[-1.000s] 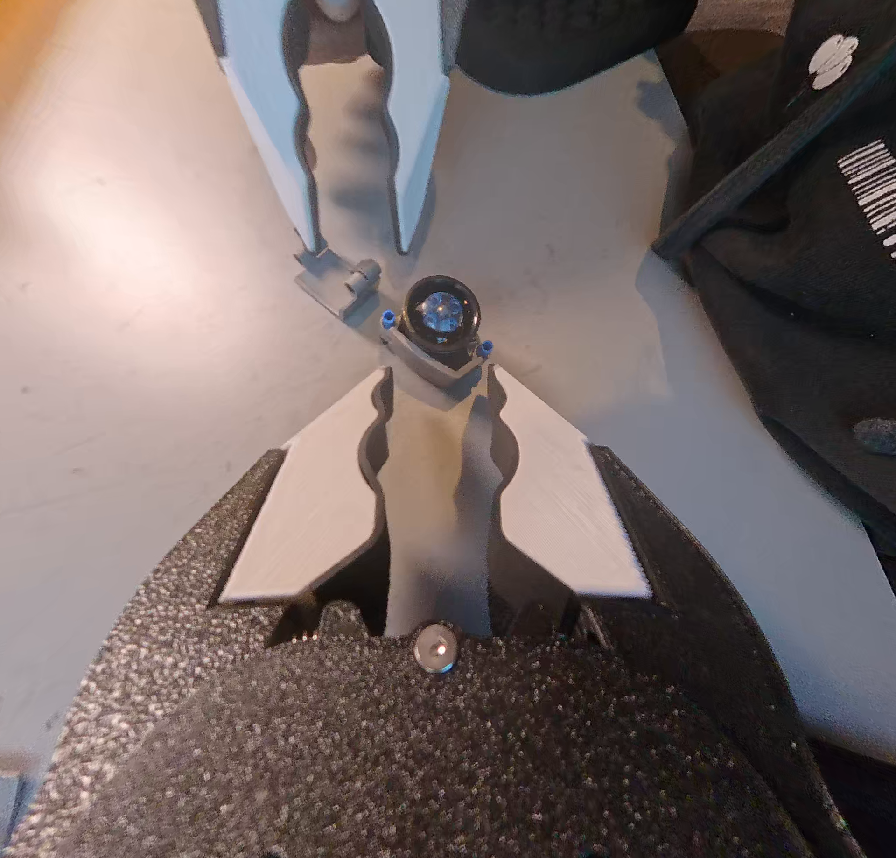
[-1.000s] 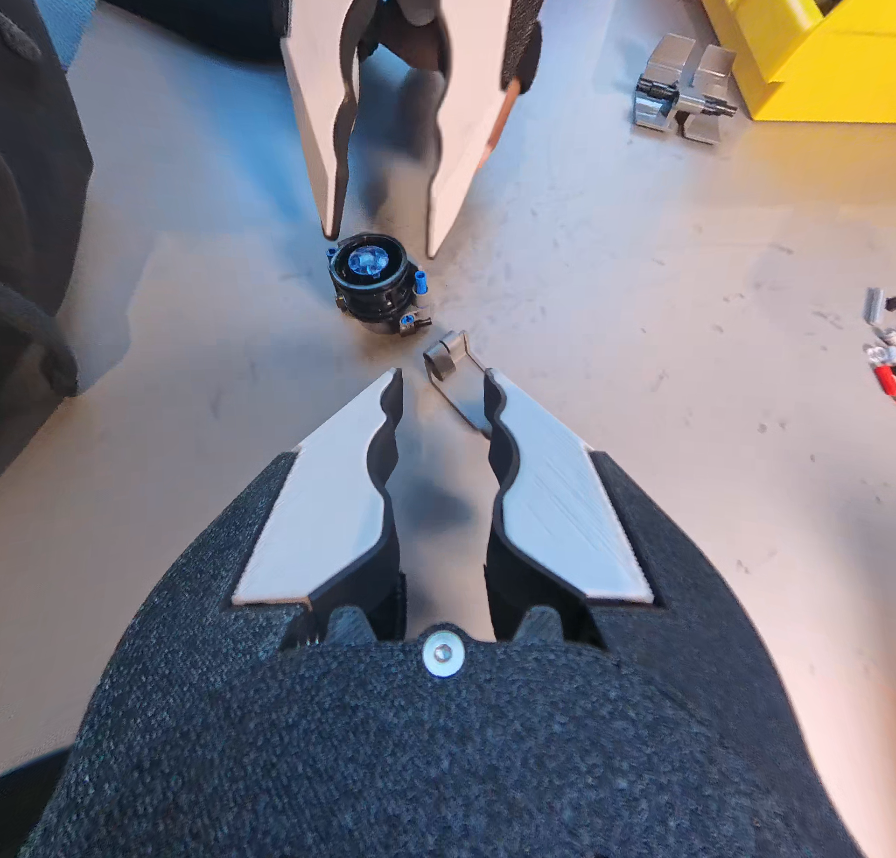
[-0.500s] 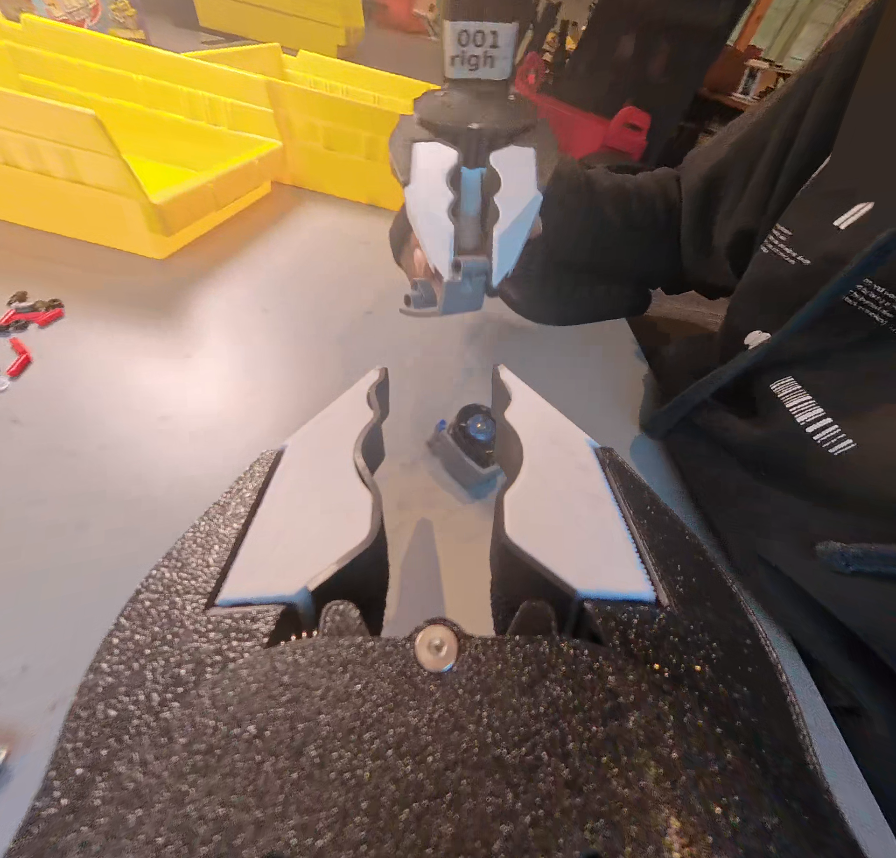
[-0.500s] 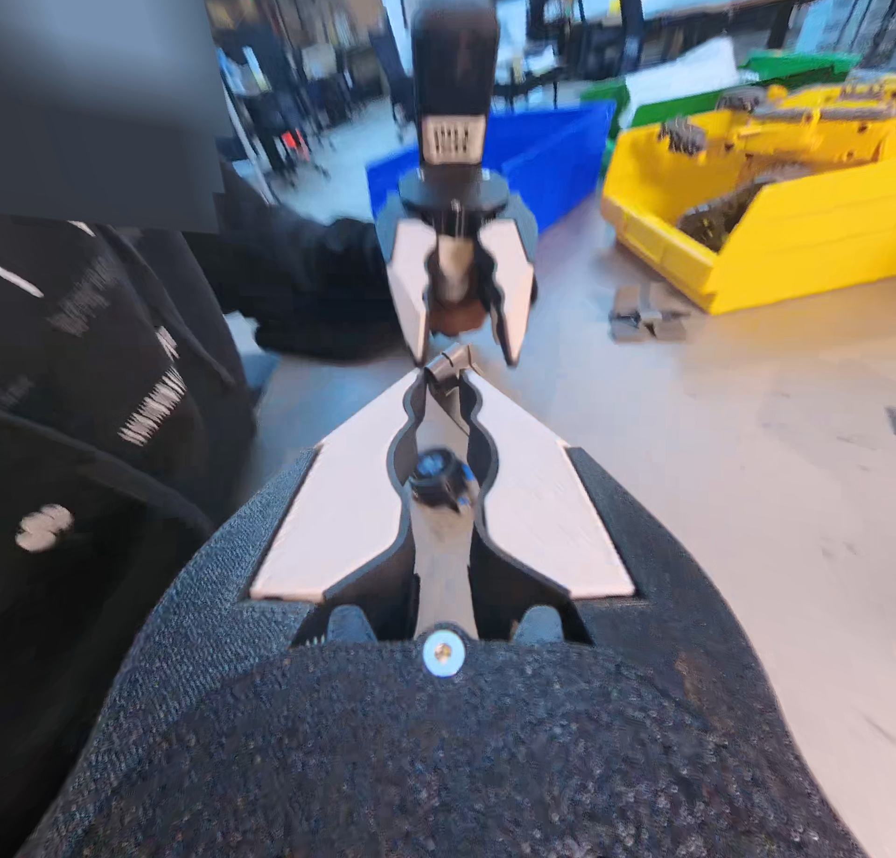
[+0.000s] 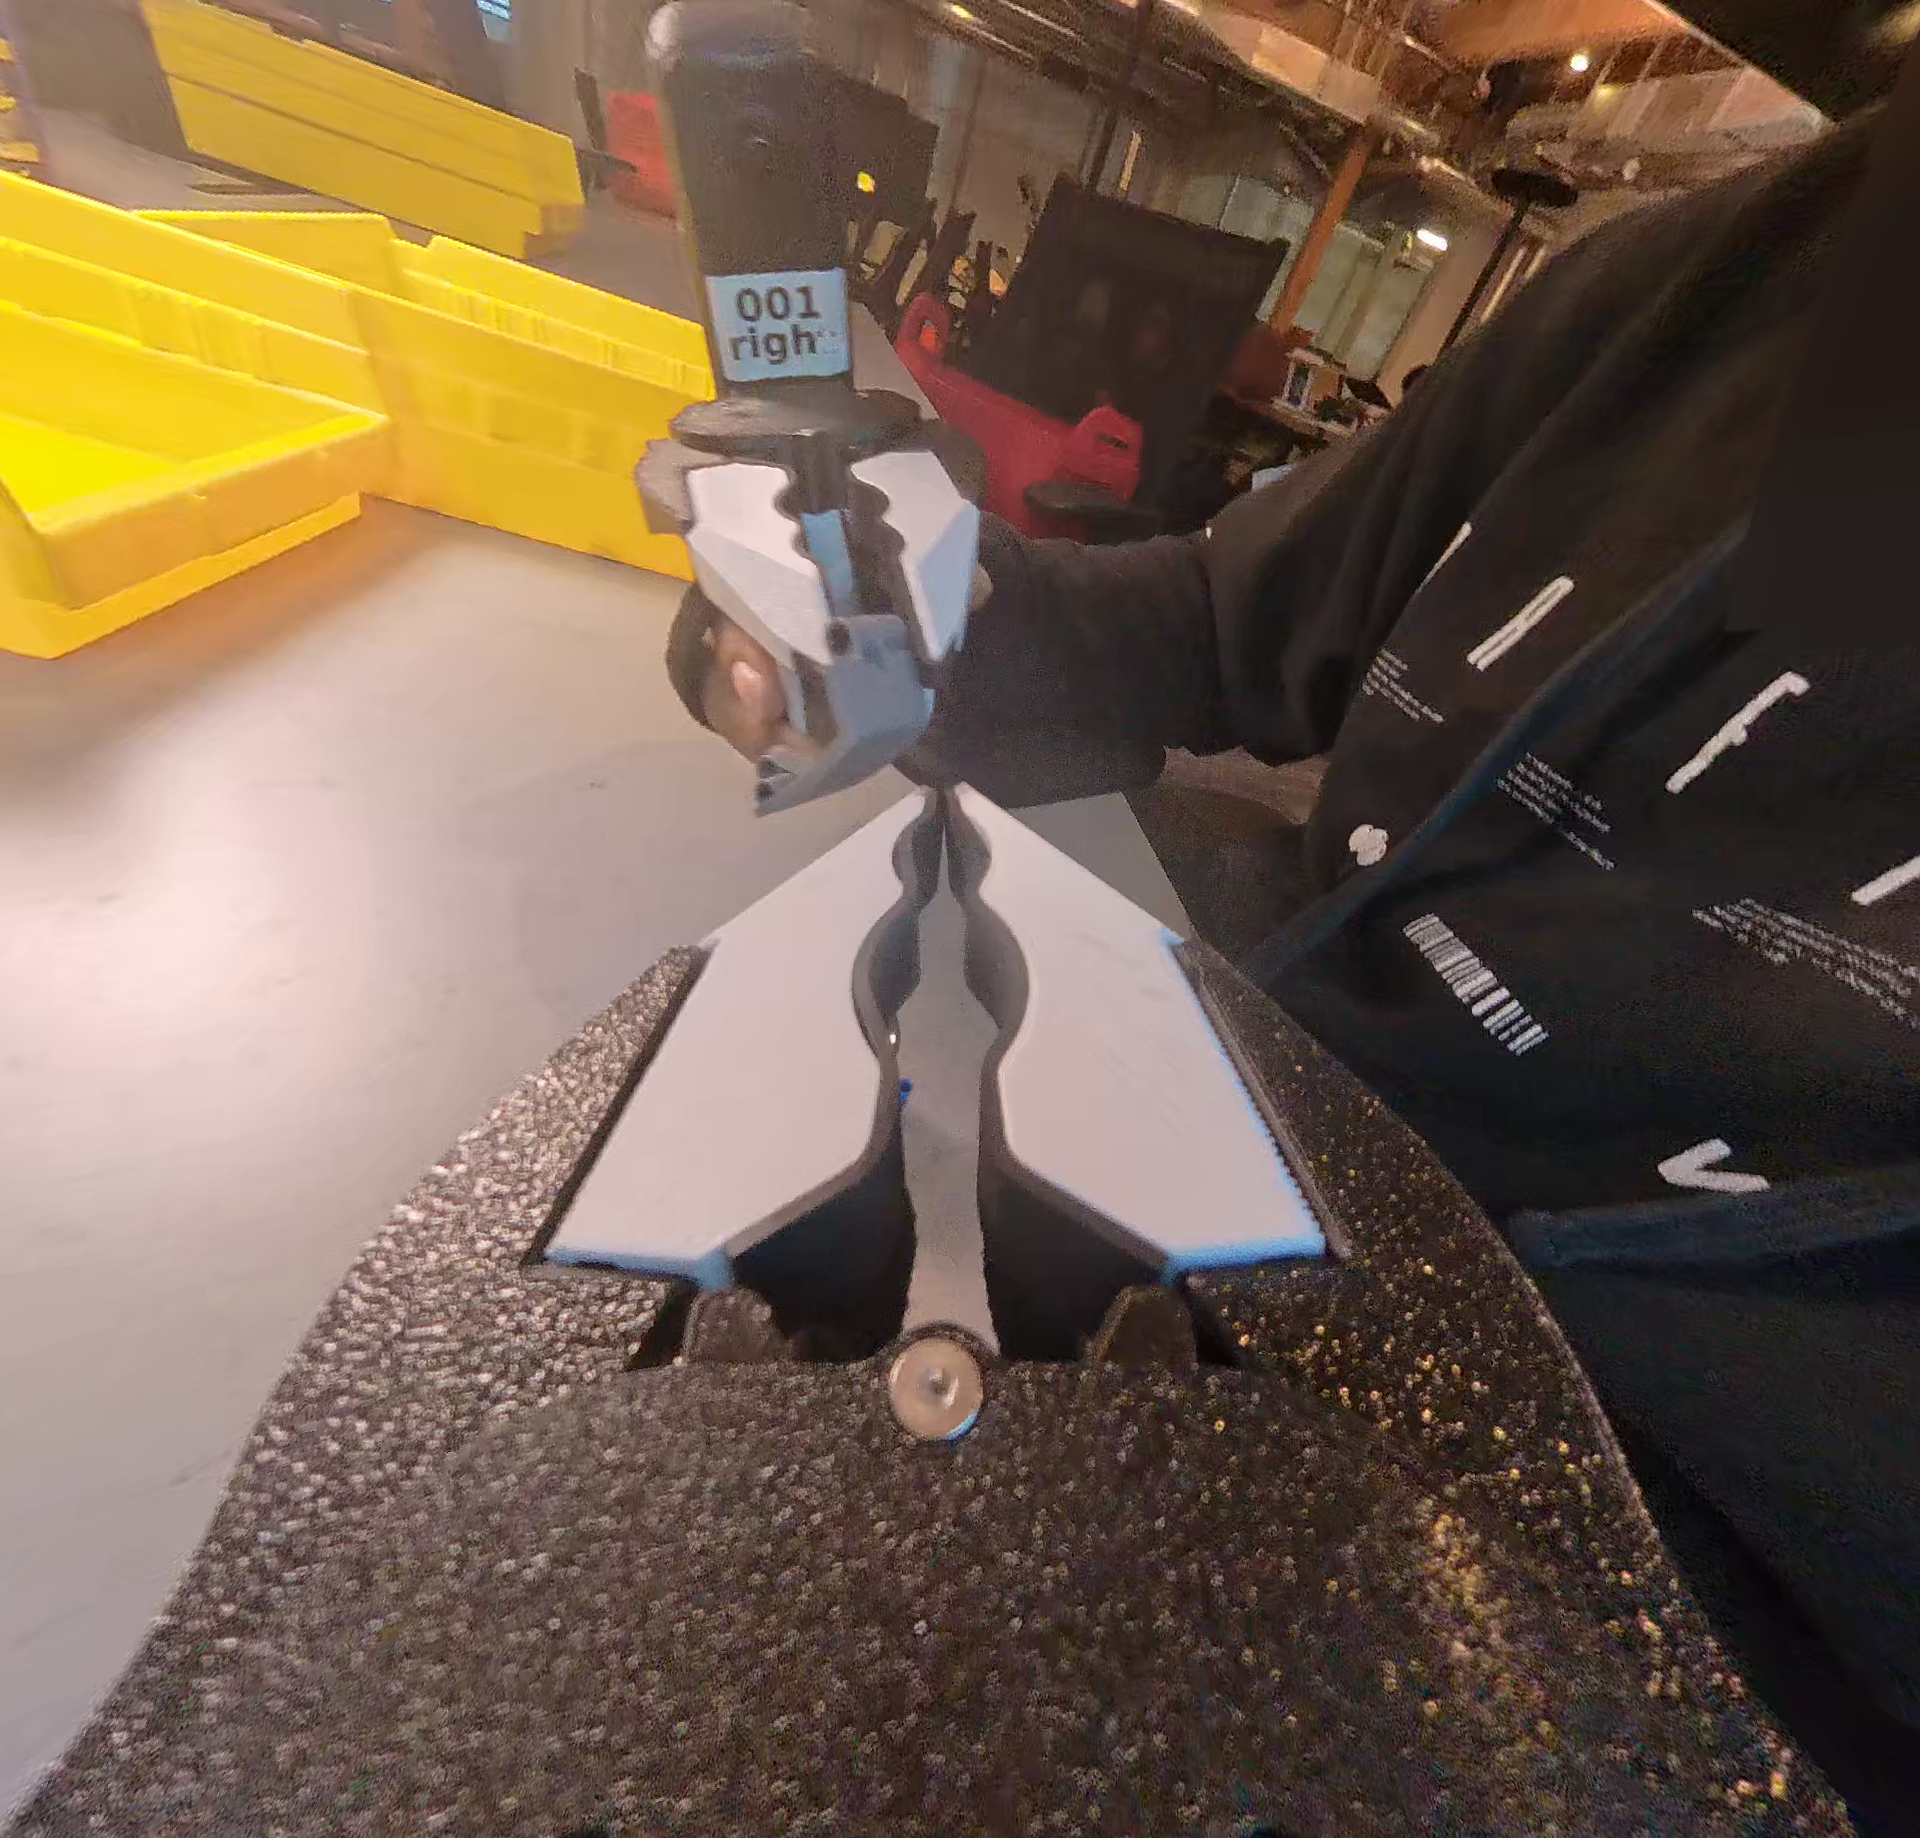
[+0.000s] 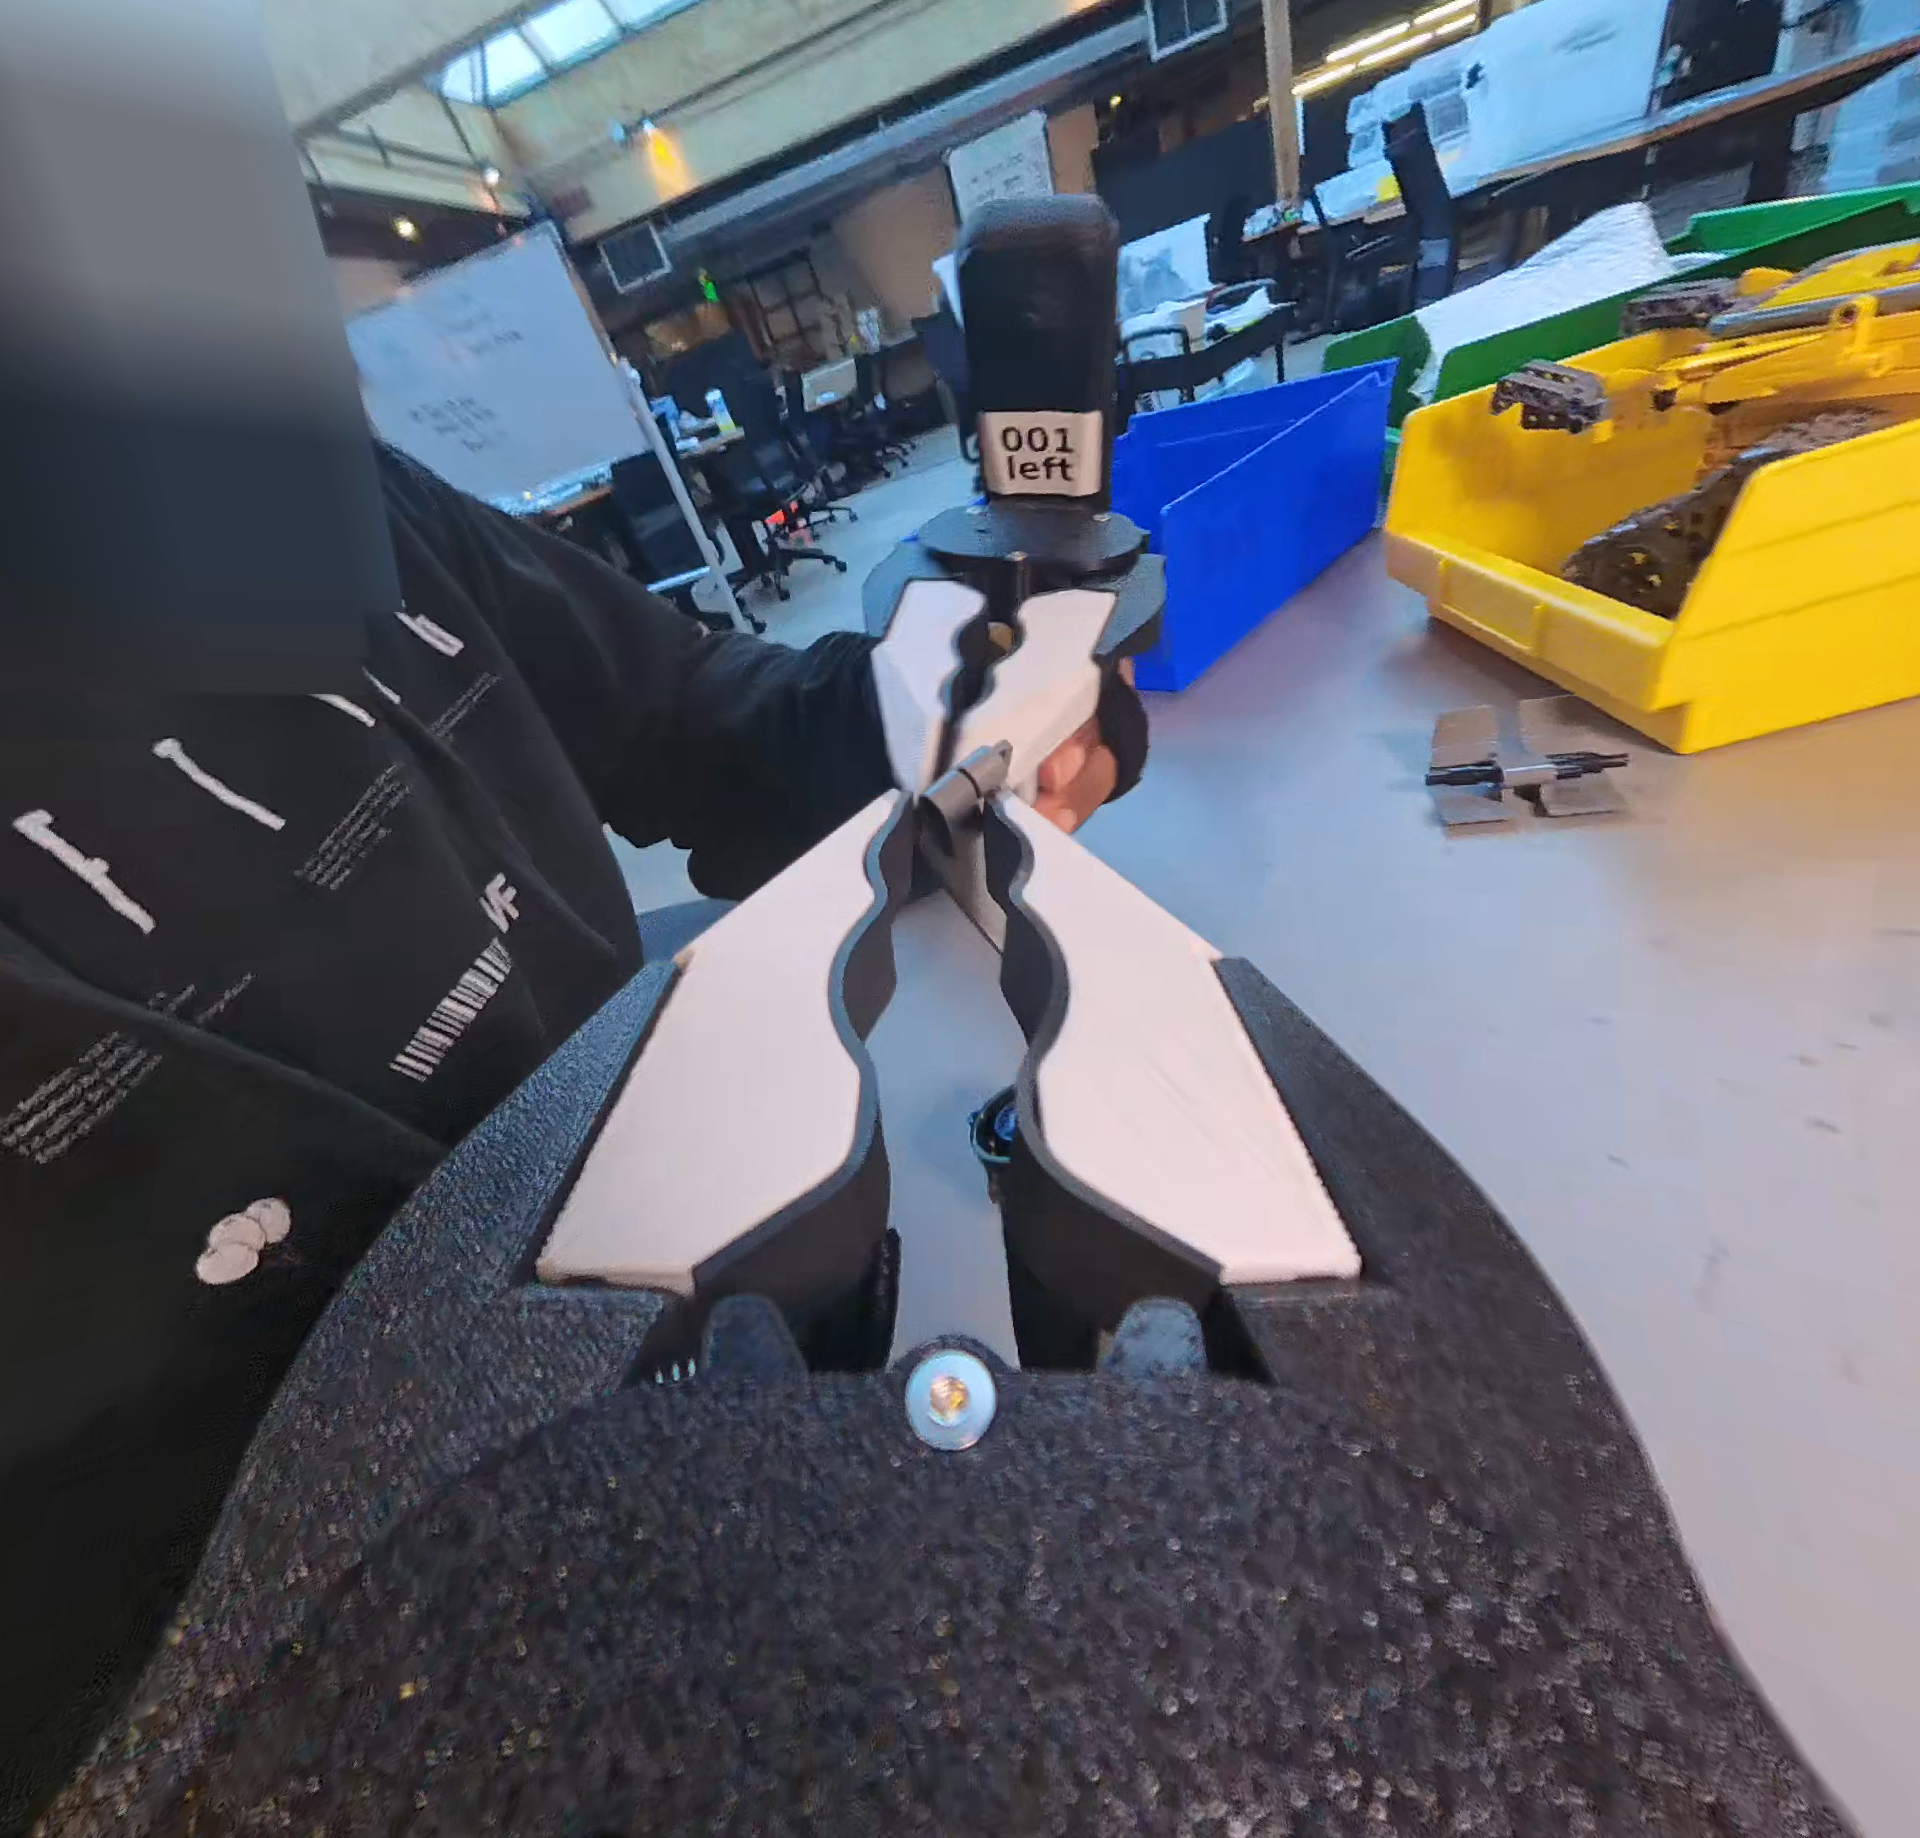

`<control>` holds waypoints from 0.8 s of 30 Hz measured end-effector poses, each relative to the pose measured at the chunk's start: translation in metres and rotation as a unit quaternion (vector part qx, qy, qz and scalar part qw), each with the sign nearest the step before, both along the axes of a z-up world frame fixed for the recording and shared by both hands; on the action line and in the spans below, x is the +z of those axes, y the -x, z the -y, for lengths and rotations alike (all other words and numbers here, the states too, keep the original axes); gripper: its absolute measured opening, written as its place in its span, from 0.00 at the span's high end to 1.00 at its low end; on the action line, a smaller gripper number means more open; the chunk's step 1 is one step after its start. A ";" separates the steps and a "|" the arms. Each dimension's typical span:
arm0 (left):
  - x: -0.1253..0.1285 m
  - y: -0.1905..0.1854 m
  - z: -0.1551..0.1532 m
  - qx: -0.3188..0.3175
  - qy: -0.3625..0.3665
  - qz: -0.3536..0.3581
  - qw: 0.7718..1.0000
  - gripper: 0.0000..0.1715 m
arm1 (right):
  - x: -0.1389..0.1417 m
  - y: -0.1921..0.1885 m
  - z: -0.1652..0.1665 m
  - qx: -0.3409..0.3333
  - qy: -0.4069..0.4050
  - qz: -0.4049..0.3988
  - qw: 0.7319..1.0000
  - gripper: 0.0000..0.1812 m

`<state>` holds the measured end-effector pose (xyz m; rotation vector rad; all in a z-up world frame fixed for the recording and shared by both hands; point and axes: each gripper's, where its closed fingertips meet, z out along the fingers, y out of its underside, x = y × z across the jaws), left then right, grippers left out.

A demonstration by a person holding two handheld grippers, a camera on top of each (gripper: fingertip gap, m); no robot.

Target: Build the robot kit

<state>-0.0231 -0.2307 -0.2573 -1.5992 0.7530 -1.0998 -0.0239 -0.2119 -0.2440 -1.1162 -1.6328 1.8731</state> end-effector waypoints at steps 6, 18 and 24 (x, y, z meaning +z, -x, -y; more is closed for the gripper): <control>-0.004 0.010 -0.015 0.049 -0.015 -0.016 0.999 0.76 | 0.018 -0.001 0.002 0.003 0.061 -0.023 0.998 0.93; 0.003 -0.011 0.010 -0.089 0.106 0.096 0.986 0.98 | -0.005 -0.004 0.013 0.080 0.065 0.022 0.994 0.92; 0.010 -0.017 0.016 -0.145 0.161 0.162 0.963 0.97 | -0.002 -0.013 0.018 0.119 0.022 -0.007 0.993 0.92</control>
